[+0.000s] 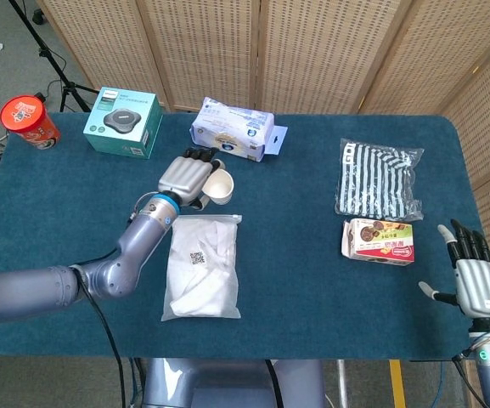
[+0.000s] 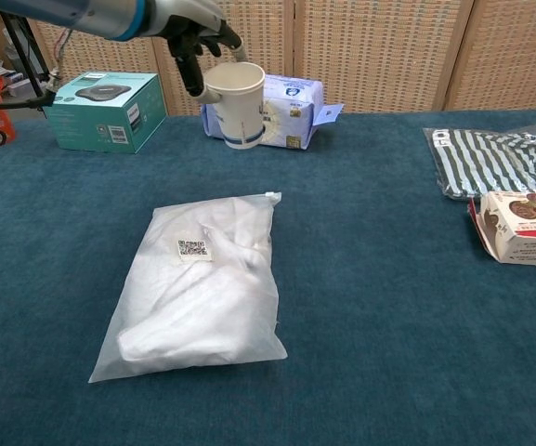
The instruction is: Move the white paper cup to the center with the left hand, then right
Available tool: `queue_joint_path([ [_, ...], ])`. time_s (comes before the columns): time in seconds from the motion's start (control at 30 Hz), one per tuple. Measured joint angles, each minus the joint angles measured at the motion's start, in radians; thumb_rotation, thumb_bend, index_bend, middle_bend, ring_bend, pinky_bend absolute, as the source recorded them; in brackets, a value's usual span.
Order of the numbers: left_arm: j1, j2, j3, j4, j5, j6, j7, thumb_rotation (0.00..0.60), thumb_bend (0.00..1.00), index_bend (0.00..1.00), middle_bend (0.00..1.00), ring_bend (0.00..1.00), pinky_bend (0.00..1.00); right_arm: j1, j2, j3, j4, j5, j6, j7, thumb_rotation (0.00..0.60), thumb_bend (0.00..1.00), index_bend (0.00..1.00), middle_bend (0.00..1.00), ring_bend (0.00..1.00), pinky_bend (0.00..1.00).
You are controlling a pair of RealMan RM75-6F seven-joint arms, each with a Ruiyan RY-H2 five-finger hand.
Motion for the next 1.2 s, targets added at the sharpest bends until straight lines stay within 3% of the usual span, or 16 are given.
queue_joint_path([
  [0.47, -0.206, -0.26, -0.002, 0.274, -0.137, -0.092, 0.096, 0.6, 0.38, 0.29, 0.0, 0.0, 0.0, 0.002, 0.018, 0.02, 0.055, 0.044, -0.04, 0.121, 0.6, 0.13, 0.0, 0.0, 0.0, 0.0],
  [0.73, -0.263, -0.4, 0.022, 0.429, -0.169, -0.136, 0.12, 0.6, 0.26, 0.29, 0.0, 0.0, 0.0, -0.002, 0.021, 0.026, 0.067, 0.046, -0.035, 0.149, 0.6, 0.13, 0.0, 0.0, 0.0, 0.0],
  [0.8, -0.269, -0.42, 0.03, 0.45, -0.166, -0.134, 0.126, 0.6, 0.19, 0.29, 0.0, 0.0, 0.0, -0.002, 0.019, 0.026, 0.068, 0.045, -0.034, 0.152, 0.6, 0.13, 0.0, 0.0, 0.0, 0.0],
  [0.9, -0.269, -0.431, 0.032, 0.461, -0.152, -0.128, 0.126, 0.6, 0.12, 0.21, 0.0, 0.0, 0.0, -0.002, 0.017, 0.027, 0.07, 0.042, -0.03, 0.156, 0.6, 0.13, 0.0, 0.0, 0.0, 0.0],
  [1.07, -0.263, -0.439, 0.03, 0.47, -0.136, -0.117, 0.12, 0.6, 0.11, 0.08, 0.0, 0.0, 0.0, -0.003, 0.015, 0.027, 0.073, 0.036, -0.022, 0.159, 0.6, 0.13, 0.0, 0.0, 0.0, 0.0],
  [1.2, -0.253, -0.442, 0.027, 0.475, -0.133, -0.11, 0.115, 0.6, 0.1, 0.05, 0.0, 0.0, 0.0, -0.005, 0.015, 0.027, 0.072, 0.033, -0.016, 0.161, 0.6, 0.13, 0.0, 0.0, 0.0, 0.0],
])
